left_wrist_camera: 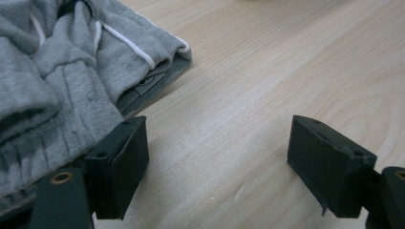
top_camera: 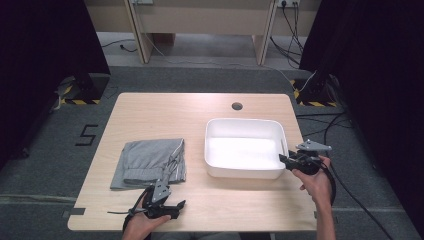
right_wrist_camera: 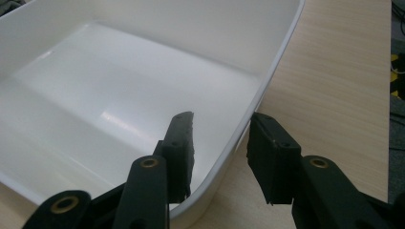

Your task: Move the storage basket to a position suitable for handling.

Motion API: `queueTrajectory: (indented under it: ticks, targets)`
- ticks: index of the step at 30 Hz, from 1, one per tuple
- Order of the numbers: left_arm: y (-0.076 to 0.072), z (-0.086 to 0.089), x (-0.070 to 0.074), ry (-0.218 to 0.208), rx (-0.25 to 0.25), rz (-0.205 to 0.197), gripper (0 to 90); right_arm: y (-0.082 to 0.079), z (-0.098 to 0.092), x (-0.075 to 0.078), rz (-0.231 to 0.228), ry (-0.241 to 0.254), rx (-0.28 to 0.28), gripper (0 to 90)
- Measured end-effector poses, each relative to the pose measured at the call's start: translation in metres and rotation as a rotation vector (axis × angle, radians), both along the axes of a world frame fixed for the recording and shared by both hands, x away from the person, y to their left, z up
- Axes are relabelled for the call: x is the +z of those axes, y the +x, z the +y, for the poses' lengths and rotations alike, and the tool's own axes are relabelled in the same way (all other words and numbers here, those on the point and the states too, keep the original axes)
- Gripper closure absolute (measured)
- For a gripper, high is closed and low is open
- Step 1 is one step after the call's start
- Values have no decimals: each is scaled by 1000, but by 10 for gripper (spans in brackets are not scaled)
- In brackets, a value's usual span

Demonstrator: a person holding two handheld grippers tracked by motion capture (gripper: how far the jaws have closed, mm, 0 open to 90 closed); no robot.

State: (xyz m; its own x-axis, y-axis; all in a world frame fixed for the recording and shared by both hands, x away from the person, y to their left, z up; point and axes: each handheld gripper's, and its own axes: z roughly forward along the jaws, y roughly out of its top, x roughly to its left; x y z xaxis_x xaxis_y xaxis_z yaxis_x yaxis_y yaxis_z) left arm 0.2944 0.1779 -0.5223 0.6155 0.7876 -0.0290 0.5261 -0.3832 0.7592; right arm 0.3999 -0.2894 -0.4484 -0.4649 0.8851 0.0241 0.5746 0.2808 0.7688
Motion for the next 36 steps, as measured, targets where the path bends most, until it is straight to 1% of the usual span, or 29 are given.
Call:
queueTrajectory:
  ticks: [6, 11, 15, 20, 21, 22, 23, 24, 25, 27, 30, 33, 36]
  targets:
    - [0, 0, 0, 0, 0, 0, 209, -3, -7, 0, -7, 4, 10, 619]
    - [0, 0, 0, -1, 1, -1, 209, -5, -9, 0, -6, 3, 9, 619]
    - [0, 0, 0, 0, 1, -1, 209, -6, -10, 0, -8, 1, 18, 614]
    - [0, 0, 0, 0, 1, -1, 209, -6, -11, -1, -8, 10, 18, 606]
    - [0, 0, 0, 0, 1, -1, 209, -6, -12, -1, -7, 10, 17, 578]
    - [0, 0, 0, 0, 1, -1, 210, -6, -12, 0, -3, 4, -1, 520]
    - [0, 0, 0, 0, 1, -1, 209, -6, -12, 0, -6, 1, -28, 495]
    - [0, 0, 0, 0, 1, -1, 209, -6, -12, 1, -15, 7, -38, 487]
    - [0, 0, 0, 1, 0, -1, 209, -7, -13, 3, -22, 21, -35, 467]
    - [0, 0, 0, 0, 1, -1, 209, -8, -13, 8, -38, 53, -53, 429]
    - [0, 0, 0, 0, 1, -1, 209, -11, -10, 15, -63, 57, -71, 403]
    - [0, 0, 0, 0, 1, -1, 209, -14, -3, 20, -77, 71, -65, 389]
    - [0, 0, 0, 0, 1, -1, 209, -17, 5, 24, -81, 95, -65, 390]
